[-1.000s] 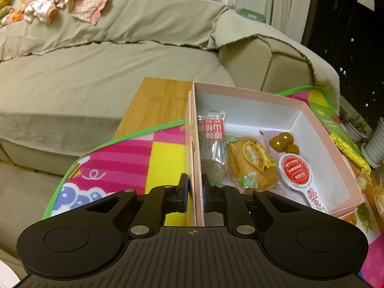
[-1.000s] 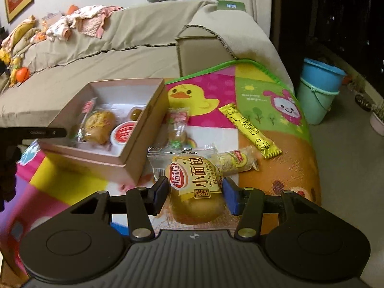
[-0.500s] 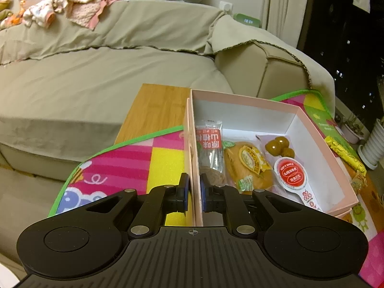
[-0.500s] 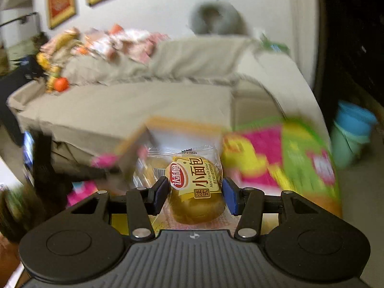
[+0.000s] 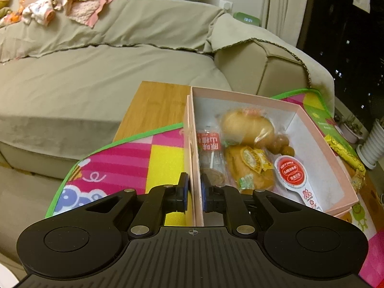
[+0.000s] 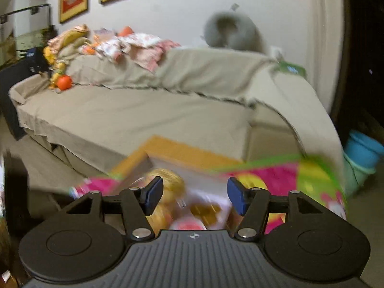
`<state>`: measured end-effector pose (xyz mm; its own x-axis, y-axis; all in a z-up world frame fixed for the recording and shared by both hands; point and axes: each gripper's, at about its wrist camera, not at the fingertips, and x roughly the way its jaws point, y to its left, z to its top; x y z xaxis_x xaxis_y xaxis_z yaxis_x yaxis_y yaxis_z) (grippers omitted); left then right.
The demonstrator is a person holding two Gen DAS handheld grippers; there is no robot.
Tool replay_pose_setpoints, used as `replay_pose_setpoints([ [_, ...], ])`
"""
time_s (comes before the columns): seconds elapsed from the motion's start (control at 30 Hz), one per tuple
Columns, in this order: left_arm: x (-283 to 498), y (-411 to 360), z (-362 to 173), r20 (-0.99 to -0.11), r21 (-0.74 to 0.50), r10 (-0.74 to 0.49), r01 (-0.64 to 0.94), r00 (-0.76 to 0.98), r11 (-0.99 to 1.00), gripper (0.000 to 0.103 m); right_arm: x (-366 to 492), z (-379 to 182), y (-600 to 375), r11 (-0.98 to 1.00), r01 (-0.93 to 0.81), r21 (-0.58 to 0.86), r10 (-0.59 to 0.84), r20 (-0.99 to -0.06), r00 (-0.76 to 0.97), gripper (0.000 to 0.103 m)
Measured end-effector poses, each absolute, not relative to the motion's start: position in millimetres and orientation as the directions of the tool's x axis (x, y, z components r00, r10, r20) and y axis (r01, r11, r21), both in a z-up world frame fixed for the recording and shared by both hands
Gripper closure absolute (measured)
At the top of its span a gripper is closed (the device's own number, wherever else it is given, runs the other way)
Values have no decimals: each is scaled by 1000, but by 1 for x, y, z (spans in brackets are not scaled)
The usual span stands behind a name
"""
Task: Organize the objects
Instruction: 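Grasp the wrapped bun with the right tool and drop it in the box, then grasp the hawthorn stick packet with the right tool and drop it in the box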
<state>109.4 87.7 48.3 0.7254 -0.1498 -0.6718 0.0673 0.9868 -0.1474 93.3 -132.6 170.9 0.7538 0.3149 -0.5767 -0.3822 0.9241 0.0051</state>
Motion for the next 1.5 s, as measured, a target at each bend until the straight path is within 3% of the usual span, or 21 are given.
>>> replay_pose_setpoints([
  [0.37, 110, 86, 47, -673, -157, -149, 57, 725, 986, 90, 68, 101, -232, 993, -98, 68, 117, -698, 706, 40],
  [0.7, 109, 86, 47, -678, -154, -146, 55, 720, 987, 90, 92, 71, -212, 985, -137, 106, 170, -733, 659, 41],
  [0.83, 109, 86, 47, -680, -151, -145, 56, 719, 987, 90, 114, 66, -200, 984, -126, 127, 178, -730, 660, 51],
  [0.97, 108, 88, 46, -683, -149, -144, 57, 716, 987, 90, 142, 57, -195, 972, -117, 205, 231, -728, 645, 53],
  [1.07, 108, 88, 46, -682, -148, -144, 57, 717, 987, 90, 157, 45, -193, 965, -109, 238, 253, -742, 621, 70],
  [1.17, 108, 88, 46, -683, -148, -143, 56, 717, 987, 90, 156, 40, -197, 961, -89, 261, 260, -752, 606, 72],
  [1.27, 107, 88, 46, -682, -149, -144, 56, 717, 987, 90, 146, 41, -205, 965, -74, 251, 243, -757, 606, 72],
  [1.33, 107, 88, 46, -681, -151, -144, 56, 718, 987, 90, 137, 40, -211, 971, -63, 230, 221, -772, 595, 84],
  [1.5, 108, 87, 46, -682, -151, -143, 54, 717, 987, 90, 108, 42, -220, 983, -86, 163, 182, -783, 595, 85],
])
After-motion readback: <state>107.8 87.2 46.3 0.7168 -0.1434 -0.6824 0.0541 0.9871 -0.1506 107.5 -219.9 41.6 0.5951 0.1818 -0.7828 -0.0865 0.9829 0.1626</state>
